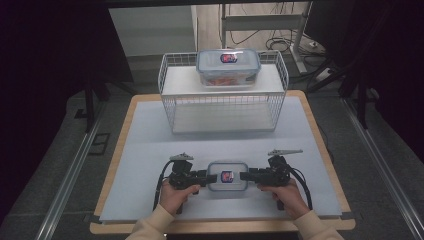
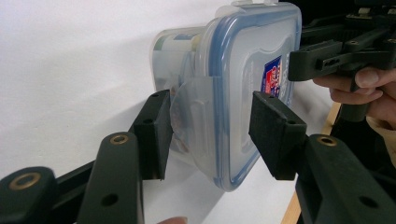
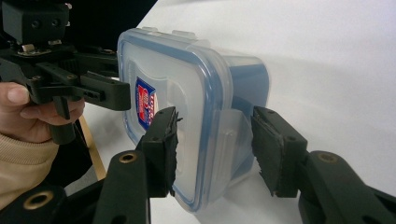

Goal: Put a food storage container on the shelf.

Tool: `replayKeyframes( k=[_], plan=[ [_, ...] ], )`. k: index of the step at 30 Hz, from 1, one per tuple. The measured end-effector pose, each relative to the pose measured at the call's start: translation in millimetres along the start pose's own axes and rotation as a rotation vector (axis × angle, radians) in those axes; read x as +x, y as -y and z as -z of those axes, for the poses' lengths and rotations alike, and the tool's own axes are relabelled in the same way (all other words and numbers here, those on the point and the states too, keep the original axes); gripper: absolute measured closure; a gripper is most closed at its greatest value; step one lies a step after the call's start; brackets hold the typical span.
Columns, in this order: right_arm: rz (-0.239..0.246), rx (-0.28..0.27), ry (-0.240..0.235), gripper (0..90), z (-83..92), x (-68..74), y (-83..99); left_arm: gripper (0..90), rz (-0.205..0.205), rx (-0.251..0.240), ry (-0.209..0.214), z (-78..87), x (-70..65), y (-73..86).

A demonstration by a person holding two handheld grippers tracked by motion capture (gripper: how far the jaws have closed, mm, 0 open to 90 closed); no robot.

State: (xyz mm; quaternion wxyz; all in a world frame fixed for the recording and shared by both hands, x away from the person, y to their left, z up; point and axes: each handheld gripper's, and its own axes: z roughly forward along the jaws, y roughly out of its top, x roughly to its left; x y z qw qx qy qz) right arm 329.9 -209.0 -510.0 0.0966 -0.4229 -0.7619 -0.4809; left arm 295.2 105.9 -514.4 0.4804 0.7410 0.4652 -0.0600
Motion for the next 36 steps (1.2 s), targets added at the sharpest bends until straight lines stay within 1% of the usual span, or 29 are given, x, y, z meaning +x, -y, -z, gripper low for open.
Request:
replayKeyframes(
  k=[3, 7, 11, 17, 23, 30, 36],
  plan=[
    [0.007, -0.005, 0.002, 51.9, 1.0, 1.2, -0.8, 49.8, -0.002, -0.007, -0.003, 1.2, -2.2, -0.7],
    [0.020, -0.016, 0.000, 52.0, 3.2, 3.2, -2.2, 49.9, -0.018, -0.014, -0.005, 2.9, -4.2, -1.9],
    [0.030, -0.019, 0.001, 52.0, 5.2, 5.1, -3.9, 49.9, -0.021, -0.023, -0.004, 4.7, -5.8, -2.9],
    [0.047, -0.036, 0.003, 52.1, 9.1, 10.4, -7.6, 49.9, -0.038, -0.036, -0.008, 9.3, -10.4, -6.7],
    [0.056, -0.044, 0.005, 52.1, 10.6, 12.5, -11.8, 49.8, -0.036, -0.041, -0.009, 11.6, -11.4, -10.7],
    [0.079, -0.055, 0.008, 52.2, 13.5, 17.1, -22.7, 49.8, -0.032, -0.062, -0.010, 17.2, -13.0, -18.3],
    [0.102, -0.071, 0.004, 52.3, 15.1, 24.5, -38.7, 49.7, -0.047, -0.086, -0.015, 28.0, -14.6, -32.4]
  ],
)
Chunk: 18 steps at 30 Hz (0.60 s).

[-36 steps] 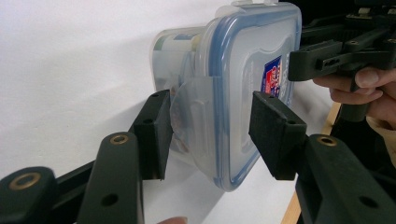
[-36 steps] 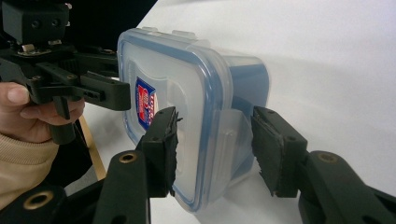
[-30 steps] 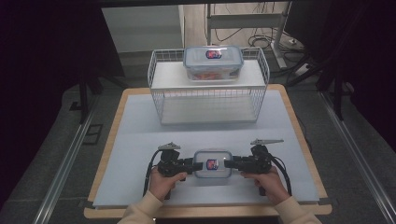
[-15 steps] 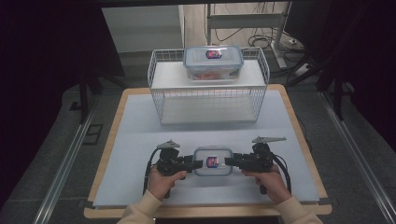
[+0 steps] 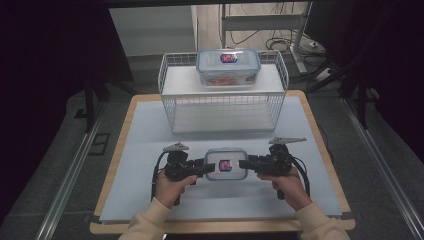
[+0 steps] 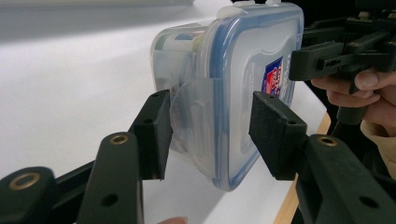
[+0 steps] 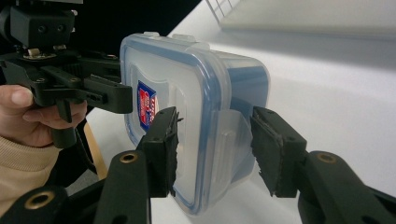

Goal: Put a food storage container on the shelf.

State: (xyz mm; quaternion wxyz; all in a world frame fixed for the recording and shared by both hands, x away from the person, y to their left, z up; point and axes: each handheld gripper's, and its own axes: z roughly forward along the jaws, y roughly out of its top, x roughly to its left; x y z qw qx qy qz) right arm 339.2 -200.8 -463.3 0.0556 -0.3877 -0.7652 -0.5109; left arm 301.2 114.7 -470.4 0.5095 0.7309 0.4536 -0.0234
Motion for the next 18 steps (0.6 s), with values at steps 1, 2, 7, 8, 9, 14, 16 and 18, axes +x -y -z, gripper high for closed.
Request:
replayKeyframes(
  k=[1, 2, 7, 8, 9, 14, 16, 18],
  plan=[
    [0.008, -0.005, 0.000, 52.3, 0.9, 2.0, -6.1, 49.7, -0.002, -0.005, 0.001, 1.5, -0.2, -2.7],
    [0.008, -0.005, 0.000, 52.3, 0.9, 2.0, -6.1, 49.7, -0.004, -0.011, 0.000, 2.7, -0.7, -5.3],
    [0.030, -0.019, 0.005, 52.3, 5.7, 5.7, -21.1, 49.7, -0.016, -0.030, 0.003, 6.3, -3.7, -19.4],
    [0.033, -0.021, 0.006, 52.3, 6.8, 6.1, -23.9, 49.7, -0.025, -0.033, 0.002, 7.1, -4.4, -23.0],
    [0.036, -0.023, 0.008, 52.4, 8.4, 6.5, -27.4, 49.7, -0.024, -0.036, 0.002, 7.3, -4.9, -25.0],
    [0.043, -0.030, 0.012, 52.4, 12.5, 4.6, -40.2, 49.7, -0.027, -0.037, 0.007, 5.6, -4.6, -39.4],
    [0.045, -0.032, 0.014, 52.4, 14.3, 3.2, -45.1, 49.8, -0.034, -0.036, 0.006, 4.9, -5.4, -47.6],
    [0.045, -0.036, 0.014, 52.4, 16.7, 1.9, -51.4, 49.8, -0.041, -0.037, 0.006, 4.7, -6.2, -54.3]
  ],
)
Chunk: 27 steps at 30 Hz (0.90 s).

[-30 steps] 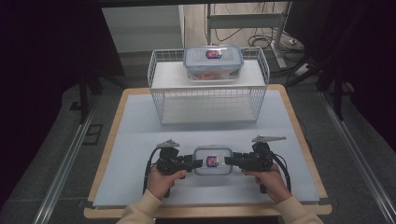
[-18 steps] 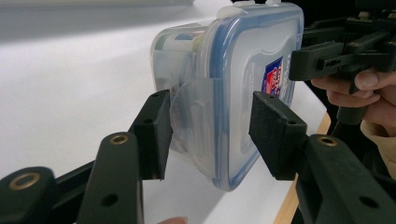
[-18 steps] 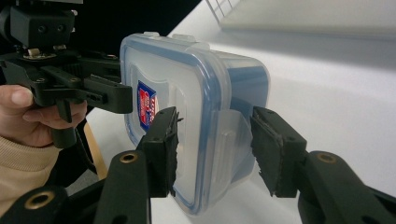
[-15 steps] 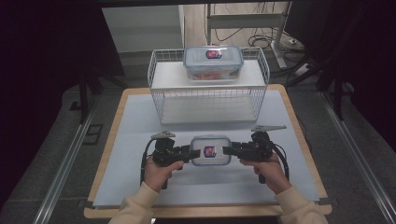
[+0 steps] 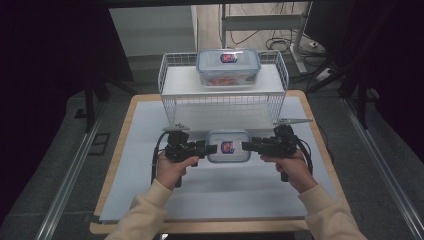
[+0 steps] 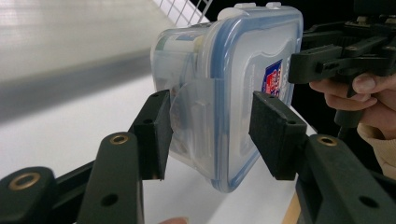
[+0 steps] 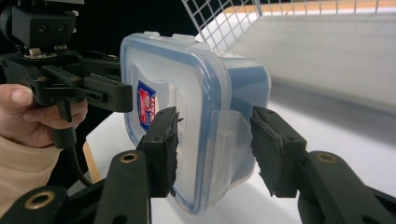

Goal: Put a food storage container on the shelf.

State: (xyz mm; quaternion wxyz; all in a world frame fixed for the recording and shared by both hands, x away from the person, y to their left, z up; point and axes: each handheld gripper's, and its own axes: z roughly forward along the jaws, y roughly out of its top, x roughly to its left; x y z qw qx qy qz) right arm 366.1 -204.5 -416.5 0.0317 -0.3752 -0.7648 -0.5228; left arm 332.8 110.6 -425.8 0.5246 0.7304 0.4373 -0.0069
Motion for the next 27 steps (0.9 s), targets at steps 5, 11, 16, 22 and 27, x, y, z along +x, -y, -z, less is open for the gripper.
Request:
replayKeyframes(
  k=[5, 11, 16, 22, 27],
  plan=[
    [0.019, -0.012, 0.008, 52.4, 6.7, -0.2, -19.9, 49.7, -0.016, -0.016, 0.003, 1.8, -2.4, -20.5],
    [0.033, -0.027, 0.010, 52.4, 11.2, 2.6, -45.0, 49.8, -0.024, -0.038, 0.004, 8.4, -3.2, -44.0],
    [0.055, -0.031, 0.019, 52.4, 13.5, 7.7, -67.8, 49.8, -0.037, -0.055, 0.008, 15.8, -2.2, -63.5],
    [0.075, -0.041, 0.017, 52.4, 14.3, 10.6, -94.5, 49.8, -0.061, -0.067, -0.006, 24.8, -2.8, -88.0],
    [0.083, -0.050, 0.015, 52.4, 15.5, 11.6, -109.6, 49.8, -0.071, -0.074, -0.010, 28.4, -3.1, -102.3]
  ],
)
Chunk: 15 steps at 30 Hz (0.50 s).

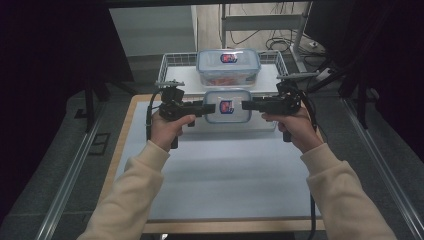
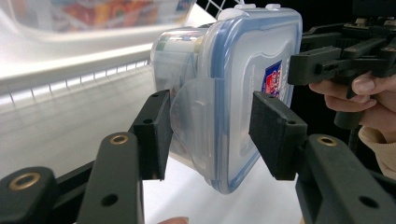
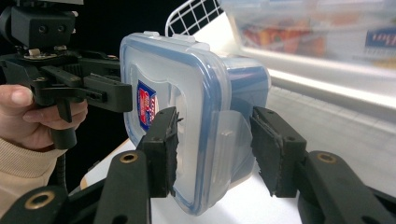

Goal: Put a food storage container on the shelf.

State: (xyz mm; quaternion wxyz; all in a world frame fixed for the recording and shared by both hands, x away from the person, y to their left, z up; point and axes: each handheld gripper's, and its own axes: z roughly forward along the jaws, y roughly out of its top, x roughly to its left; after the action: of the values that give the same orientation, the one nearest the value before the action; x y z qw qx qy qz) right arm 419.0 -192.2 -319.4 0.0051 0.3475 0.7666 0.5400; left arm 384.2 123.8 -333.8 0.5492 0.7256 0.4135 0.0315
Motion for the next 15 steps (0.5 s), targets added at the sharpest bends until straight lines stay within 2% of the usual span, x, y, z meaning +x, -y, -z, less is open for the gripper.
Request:
replayKeyframes(
  k=[15],
  plan=[
    [-0.001, -0.035, 0.000, 52.5, 6.3, -5.4, -25.2, 49.8, -0.015, -0.013, -0.001, -1.5, -0.8, -30.4]
  ],
)
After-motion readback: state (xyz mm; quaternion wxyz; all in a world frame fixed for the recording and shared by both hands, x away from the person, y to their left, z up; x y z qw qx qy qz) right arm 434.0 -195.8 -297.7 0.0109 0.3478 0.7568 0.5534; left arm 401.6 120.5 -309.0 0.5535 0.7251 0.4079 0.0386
